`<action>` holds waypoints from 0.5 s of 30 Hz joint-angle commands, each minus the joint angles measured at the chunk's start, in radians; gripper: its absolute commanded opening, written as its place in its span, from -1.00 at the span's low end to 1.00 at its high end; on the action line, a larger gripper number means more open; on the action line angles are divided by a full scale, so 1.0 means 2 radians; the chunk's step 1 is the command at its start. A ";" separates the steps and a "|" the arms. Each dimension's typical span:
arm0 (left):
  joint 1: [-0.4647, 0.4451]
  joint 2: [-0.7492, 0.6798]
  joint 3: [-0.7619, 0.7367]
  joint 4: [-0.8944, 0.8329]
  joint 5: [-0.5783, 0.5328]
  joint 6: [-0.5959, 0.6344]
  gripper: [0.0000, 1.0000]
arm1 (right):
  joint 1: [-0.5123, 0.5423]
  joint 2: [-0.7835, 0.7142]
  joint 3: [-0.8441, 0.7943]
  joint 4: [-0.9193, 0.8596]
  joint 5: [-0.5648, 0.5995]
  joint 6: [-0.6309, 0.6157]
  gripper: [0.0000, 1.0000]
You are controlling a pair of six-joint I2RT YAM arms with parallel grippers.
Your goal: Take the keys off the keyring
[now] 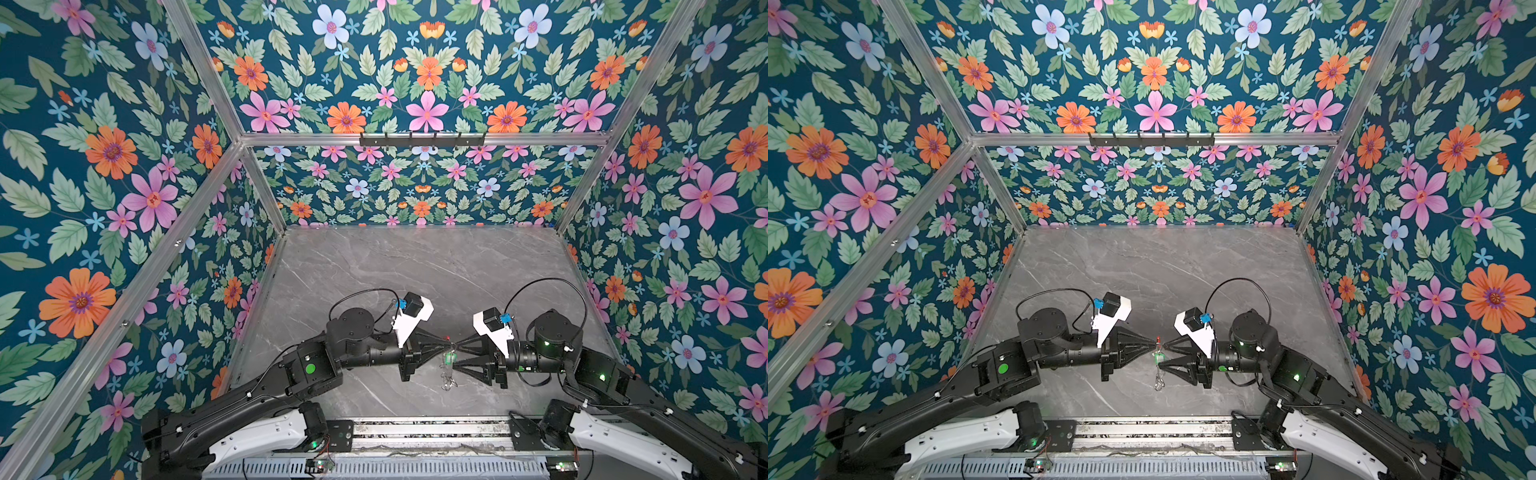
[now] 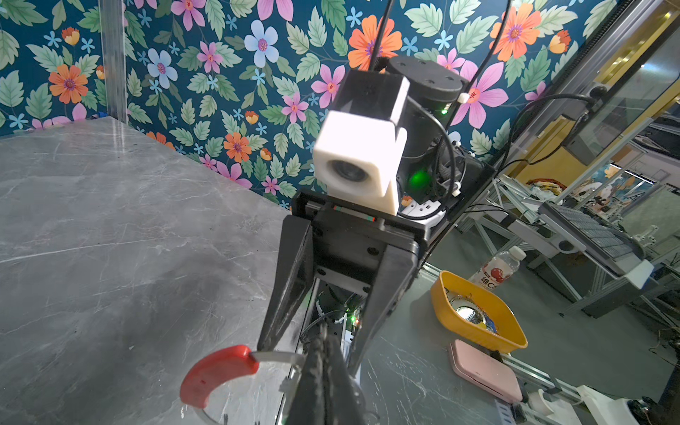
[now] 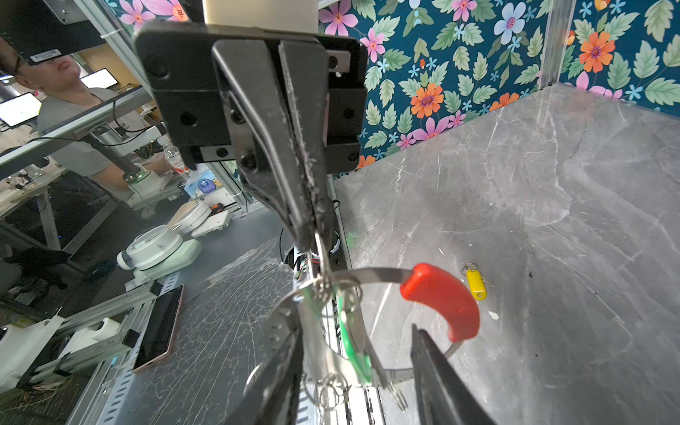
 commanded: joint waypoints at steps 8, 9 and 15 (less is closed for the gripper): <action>0.000 0.002 0.004 0.033 0.009 -0.005 -1.00 | 0.000 0.011 0.002 0.017 -0.019 -0.006 -0.32; 0.000 0.002 0.004 0.033 0.009 -0.005 -1.00 | 0.000 0.012 0.001 0.019 -0.019 -0.007 -0.33; 0.000 0.004 0.004 0.035 0.009 -0.006 -1.00 | 0.000 0.016 0.004 0.025 -0.020 -0.007 -0.36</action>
